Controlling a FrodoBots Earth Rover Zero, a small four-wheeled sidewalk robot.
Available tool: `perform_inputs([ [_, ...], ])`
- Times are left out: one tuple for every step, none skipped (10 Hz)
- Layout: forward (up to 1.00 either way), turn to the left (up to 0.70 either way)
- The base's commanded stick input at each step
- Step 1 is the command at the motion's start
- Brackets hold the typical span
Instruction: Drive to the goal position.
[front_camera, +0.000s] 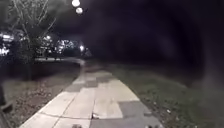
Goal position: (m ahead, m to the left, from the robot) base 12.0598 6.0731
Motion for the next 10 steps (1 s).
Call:
perform_inputs([
  [0.45,0.27],
  [0.45,0.27],
  [0.45,0.27],
  [0.45,0.27],
  [0.45,0.27],
  [0.45,0.27],
  [0.45,0.27],
  [0.45,0.27],
  [0.45,0.27],
  [0.45,0.27],
])
